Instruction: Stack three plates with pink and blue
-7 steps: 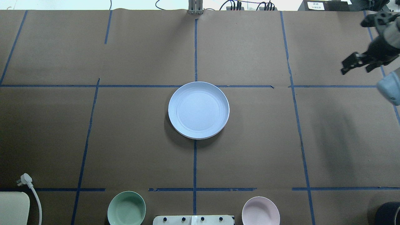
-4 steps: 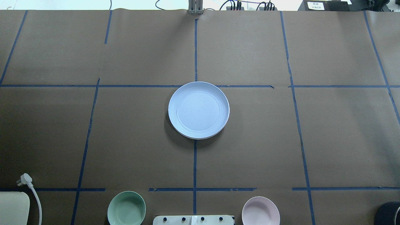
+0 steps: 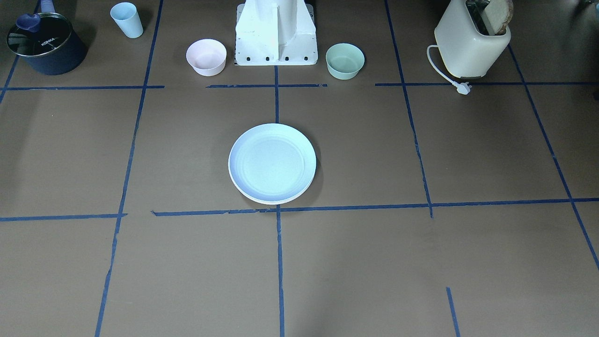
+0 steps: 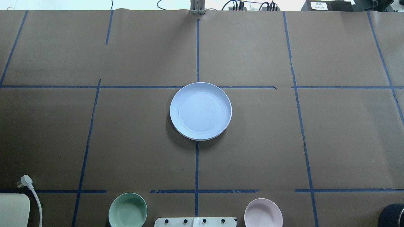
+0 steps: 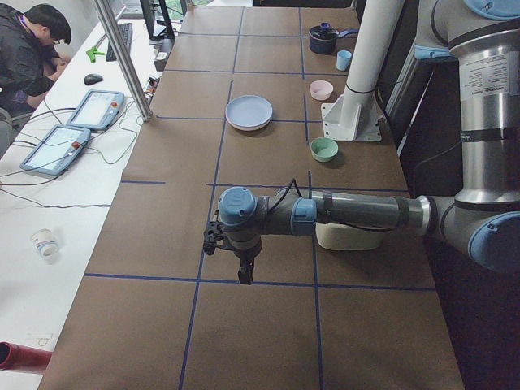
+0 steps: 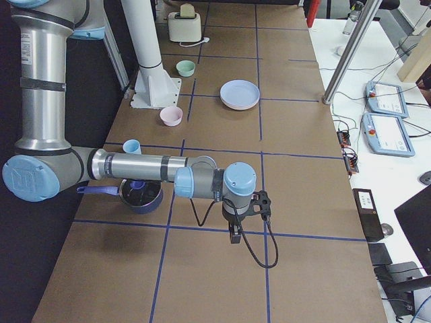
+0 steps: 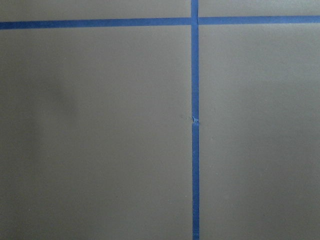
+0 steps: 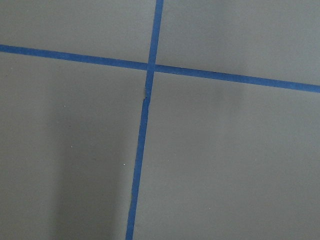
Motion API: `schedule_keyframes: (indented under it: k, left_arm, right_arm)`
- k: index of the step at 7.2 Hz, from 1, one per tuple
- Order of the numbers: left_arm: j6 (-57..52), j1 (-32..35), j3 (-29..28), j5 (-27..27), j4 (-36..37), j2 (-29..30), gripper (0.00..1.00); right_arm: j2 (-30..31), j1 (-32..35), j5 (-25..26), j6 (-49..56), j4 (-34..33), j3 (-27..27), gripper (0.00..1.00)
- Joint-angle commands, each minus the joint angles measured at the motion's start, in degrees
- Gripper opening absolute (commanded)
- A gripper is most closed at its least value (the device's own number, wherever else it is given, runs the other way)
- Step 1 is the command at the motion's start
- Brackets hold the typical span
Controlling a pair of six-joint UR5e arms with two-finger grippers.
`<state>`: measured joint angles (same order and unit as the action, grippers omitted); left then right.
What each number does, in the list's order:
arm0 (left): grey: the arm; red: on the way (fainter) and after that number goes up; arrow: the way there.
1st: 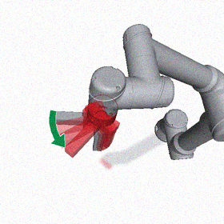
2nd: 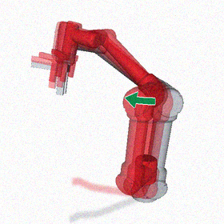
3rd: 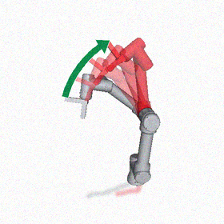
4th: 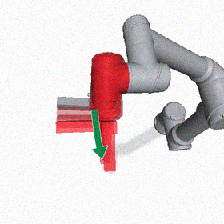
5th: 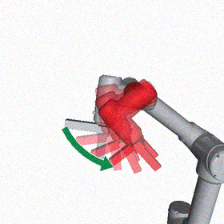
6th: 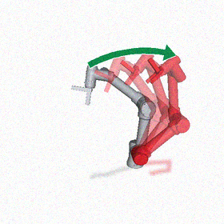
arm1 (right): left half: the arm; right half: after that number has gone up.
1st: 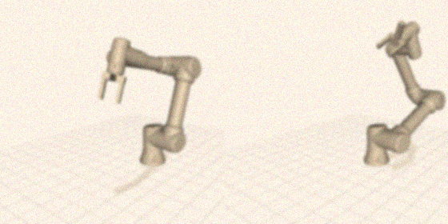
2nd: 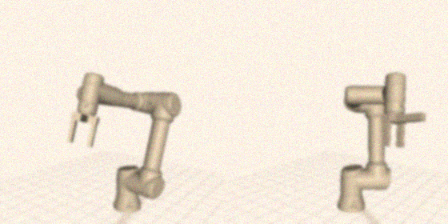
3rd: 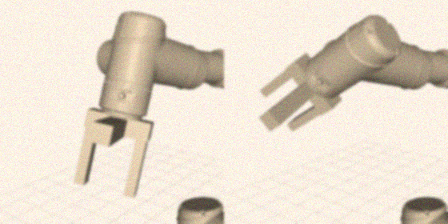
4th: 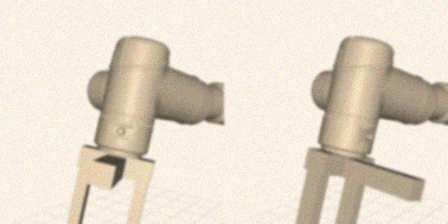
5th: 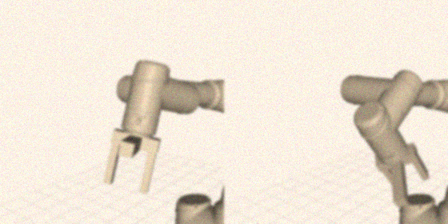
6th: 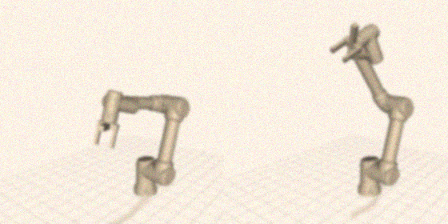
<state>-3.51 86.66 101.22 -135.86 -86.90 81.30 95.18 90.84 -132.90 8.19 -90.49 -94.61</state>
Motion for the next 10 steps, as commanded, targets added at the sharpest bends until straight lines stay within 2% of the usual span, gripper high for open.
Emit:
schedule_keyframes:
  k: [1, 10]
  left_arm:
    - [0.00, -0.18, 0.11, -0.02, -0.02, 0.00, 1.00]
    - [0.00, -0.27, 0.11, 0.07, -0.02, 0.08, 1.00]
  right_arm:
    - [0.10, -0.04, -0.08, -0.10, -0.04, 0.13, 1.00]
    - [0.10, -0.92, -0.34, -0.54, 0.05, 0.13, 1.00]
